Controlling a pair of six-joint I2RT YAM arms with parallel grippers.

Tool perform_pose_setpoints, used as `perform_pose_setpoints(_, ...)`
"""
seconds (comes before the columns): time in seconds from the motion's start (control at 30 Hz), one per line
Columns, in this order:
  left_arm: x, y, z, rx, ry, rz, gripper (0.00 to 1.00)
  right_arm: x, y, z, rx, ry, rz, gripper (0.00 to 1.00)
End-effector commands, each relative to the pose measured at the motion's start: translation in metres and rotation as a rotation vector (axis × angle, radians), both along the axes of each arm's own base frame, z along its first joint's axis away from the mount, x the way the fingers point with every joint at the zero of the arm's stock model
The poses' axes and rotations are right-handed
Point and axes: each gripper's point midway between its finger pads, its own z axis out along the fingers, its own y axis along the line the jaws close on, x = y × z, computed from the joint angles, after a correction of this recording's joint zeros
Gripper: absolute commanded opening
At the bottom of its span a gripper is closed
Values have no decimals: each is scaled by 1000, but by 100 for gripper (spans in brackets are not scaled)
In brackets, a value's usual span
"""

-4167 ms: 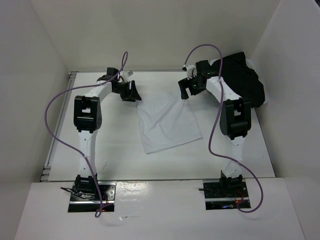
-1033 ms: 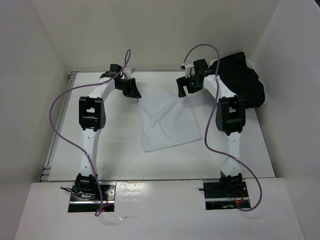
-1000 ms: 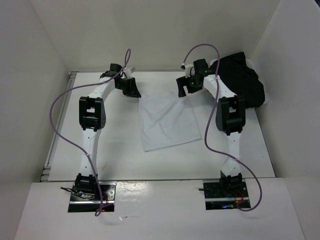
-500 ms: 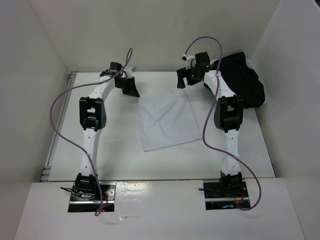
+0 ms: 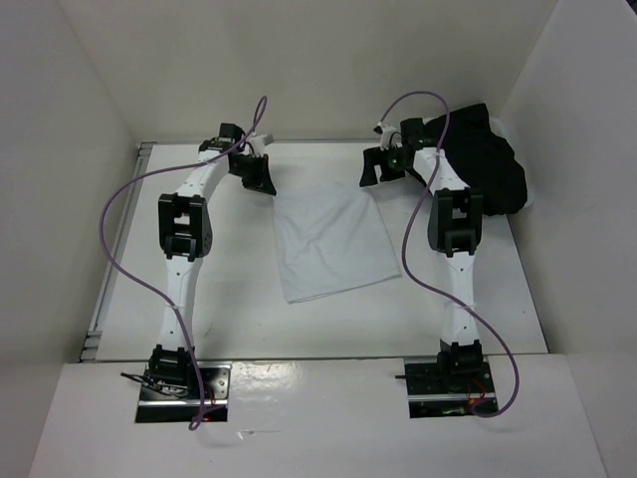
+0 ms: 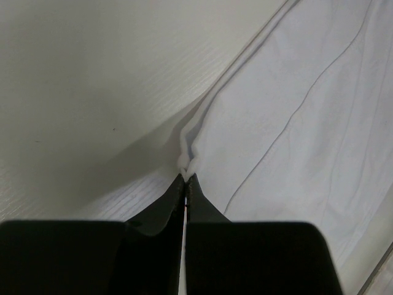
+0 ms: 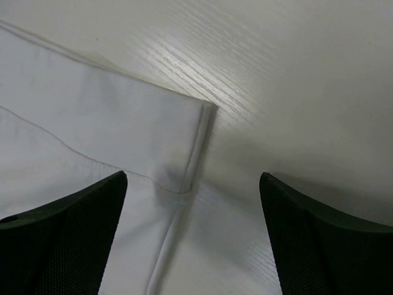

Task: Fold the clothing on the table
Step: Fold the skirt

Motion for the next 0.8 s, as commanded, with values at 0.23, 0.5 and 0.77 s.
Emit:
perform_pose_setpoints(0.23, -2, -2, -4, 42, -9, -44, 0, 6, 20, -2, 93, 4, 57, 86)
perform_pose_setpoints(0.5, 5, -6, -3, 54, -24, -55, 0, 7, 22, -12, 100, 15, 62, 78)
perform_pose_setpoints(0.77, -4, -29, -2, 59, -28, -111, 0, 12, 23, -19, 104, 13, 56, 76)
